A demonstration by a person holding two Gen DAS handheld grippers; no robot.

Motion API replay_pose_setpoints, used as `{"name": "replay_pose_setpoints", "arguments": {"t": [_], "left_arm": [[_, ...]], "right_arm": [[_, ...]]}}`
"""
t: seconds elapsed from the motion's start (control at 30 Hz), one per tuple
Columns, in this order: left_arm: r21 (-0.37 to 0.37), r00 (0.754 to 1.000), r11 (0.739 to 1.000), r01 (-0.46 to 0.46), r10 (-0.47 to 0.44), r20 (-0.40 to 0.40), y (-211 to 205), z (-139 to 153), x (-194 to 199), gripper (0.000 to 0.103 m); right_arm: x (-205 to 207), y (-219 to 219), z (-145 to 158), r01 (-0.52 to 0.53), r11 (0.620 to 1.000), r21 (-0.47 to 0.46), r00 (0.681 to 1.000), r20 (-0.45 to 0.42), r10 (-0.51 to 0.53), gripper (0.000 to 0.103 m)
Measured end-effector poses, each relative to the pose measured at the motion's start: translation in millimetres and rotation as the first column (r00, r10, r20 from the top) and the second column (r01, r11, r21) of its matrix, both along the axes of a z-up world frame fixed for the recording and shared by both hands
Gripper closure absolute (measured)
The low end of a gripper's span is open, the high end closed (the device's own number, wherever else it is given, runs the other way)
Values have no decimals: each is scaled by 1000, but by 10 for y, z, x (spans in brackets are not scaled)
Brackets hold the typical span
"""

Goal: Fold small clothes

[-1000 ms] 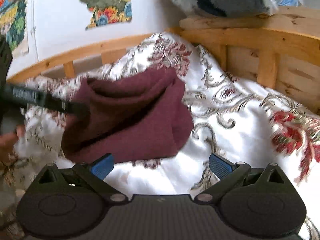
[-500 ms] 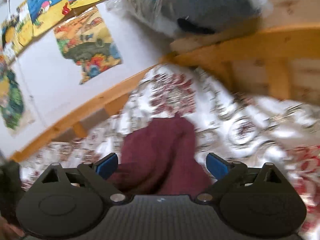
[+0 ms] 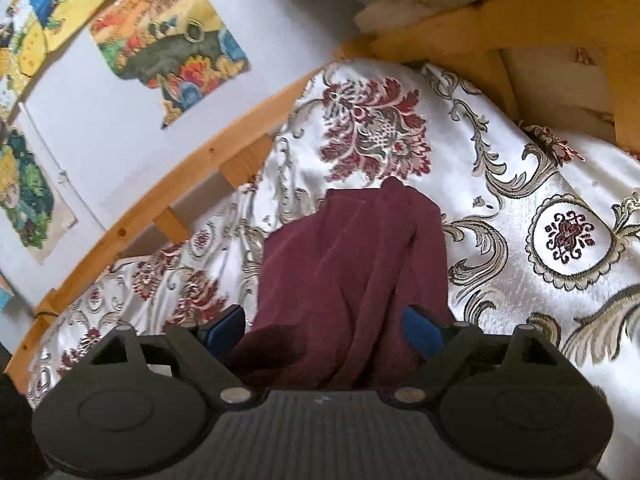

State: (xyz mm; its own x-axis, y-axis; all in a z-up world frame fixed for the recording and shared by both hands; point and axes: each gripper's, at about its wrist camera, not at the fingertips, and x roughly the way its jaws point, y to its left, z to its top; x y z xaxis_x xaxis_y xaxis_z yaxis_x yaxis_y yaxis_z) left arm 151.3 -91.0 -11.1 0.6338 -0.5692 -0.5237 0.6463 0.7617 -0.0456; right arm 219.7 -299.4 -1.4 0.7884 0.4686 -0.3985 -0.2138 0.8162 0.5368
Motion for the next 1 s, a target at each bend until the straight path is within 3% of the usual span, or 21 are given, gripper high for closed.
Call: {"name": "replay_pose_setpoints", "arguments": {"t": [0.13,0.33,0.4,0.6,0.8,1.0], "left_arm": [[-7,999,1000,3,-3,-39,2,-54,32,1],[-27,997,999,32,-34,-62,-8,-108,2,2],[-2,998,999,40,-40,-53,-45,-125,-15,2],[37,997,997,74,-73,-13,-109,-136,-98,2],[-23,993,993,116,-117,-35,-105,-112,-114,2],[-12,987,989,149,-150,-59,-113,-164,-113,1]], "right_arm": [[85,84,50,-8,998,-59,1000,15,9,23],[188,238,74,4,985,-174,1000,6,-3,52],[207,261,62,21,976,-215,1000,4,-20,86],[-21,160,139,110,958,-264,990,110,-83,89],[-54,-13,7,141,951,-274,989,86,-122,89],[-58,-74,-155,149,959,-241,987,87,-132,88]]}}
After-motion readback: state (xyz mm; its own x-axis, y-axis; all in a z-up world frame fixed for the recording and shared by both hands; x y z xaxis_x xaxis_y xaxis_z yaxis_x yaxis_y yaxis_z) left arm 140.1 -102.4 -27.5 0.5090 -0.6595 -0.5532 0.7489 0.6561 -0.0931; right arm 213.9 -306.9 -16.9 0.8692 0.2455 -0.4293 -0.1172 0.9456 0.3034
